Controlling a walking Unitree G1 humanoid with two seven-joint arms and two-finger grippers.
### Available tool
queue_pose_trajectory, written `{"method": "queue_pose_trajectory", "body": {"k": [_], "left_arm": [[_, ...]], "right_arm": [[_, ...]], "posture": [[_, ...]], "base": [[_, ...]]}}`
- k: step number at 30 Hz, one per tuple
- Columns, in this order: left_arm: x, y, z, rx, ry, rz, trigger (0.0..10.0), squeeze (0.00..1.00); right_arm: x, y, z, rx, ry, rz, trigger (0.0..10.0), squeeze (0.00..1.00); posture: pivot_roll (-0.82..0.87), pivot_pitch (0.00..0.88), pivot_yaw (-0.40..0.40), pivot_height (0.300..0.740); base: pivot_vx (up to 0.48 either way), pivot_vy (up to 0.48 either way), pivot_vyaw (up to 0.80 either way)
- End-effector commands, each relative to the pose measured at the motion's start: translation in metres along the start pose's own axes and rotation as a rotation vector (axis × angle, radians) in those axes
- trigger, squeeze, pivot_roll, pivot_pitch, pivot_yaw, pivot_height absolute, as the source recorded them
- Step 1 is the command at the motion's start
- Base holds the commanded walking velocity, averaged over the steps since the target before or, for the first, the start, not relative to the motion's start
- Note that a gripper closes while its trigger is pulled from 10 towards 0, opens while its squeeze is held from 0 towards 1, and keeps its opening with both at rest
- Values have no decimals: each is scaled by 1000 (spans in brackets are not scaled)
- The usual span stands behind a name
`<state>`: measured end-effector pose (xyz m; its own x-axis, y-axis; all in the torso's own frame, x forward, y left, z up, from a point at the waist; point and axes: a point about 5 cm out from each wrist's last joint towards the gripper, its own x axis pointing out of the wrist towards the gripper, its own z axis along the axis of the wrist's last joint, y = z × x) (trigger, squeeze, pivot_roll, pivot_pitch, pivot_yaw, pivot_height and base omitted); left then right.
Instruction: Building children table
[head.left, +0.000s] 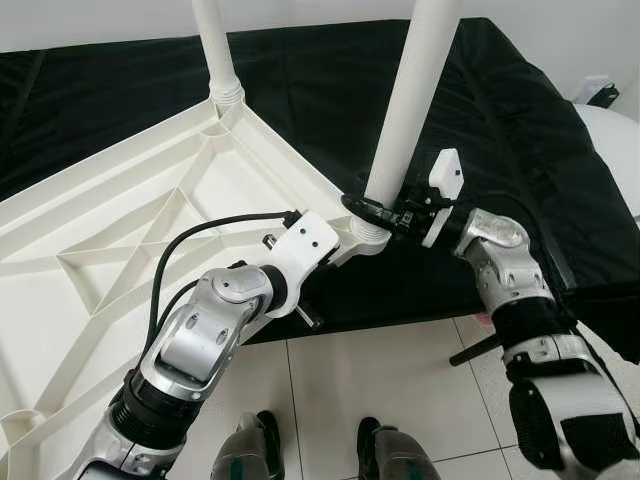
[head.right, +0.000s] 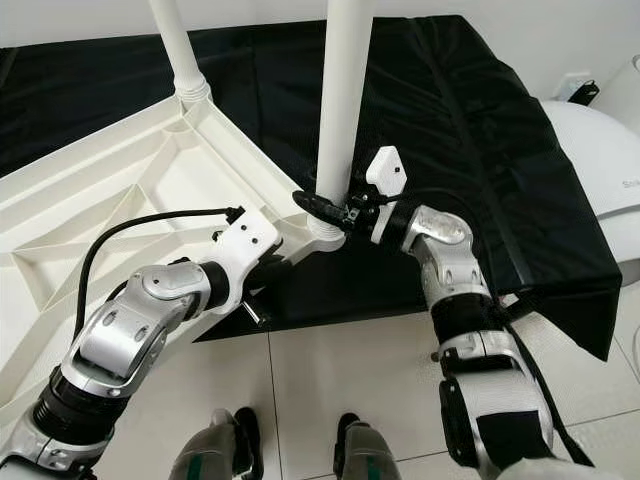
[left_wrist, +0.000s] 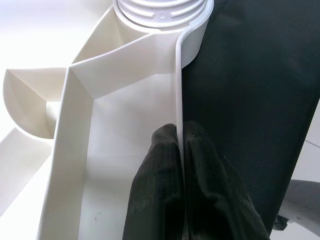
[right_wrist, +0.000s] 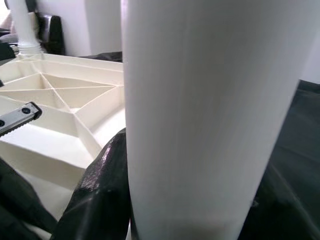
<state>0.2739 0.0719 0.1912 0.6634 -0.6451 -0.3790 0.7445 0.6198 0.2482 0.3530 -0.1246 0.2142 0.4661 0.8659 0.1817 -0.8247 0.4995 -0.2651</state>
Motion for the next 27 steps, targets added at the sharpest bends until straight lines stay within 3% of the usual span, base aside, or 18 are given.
{"method": "queue_pose_trajectory", "body": {"k": [1,10,11,25,27], "left_arm": [[0,4,0,-12,3,67,10000,0],[0,4,0,-23,3,88,10000,0],[1,6,-1,-8,8,125,10000,0],[5,7,3,-11,-13,186,10000,0],[6,8,7,-35,-43,241,10000,0]], "right_arm": [[5,5,4,14,-42,17,10000,0],[7,10,9,30,-64,-75,10000,0],[9,16,10,45,-61,-171,10000,0],[12,32,16,79,-79,-314,10000,0],[15,37,16,105,-94,-417,10000,0]], "posture": [[-102,234,3,740],[-105,234,-4,740],[-106,230,-10,740],[-111,223,-14,740],[-111,224,-16,740]], "base": [[0,0,0],[0,0,0],[0,0,0],[0,0,0],[0,0,0]]}}
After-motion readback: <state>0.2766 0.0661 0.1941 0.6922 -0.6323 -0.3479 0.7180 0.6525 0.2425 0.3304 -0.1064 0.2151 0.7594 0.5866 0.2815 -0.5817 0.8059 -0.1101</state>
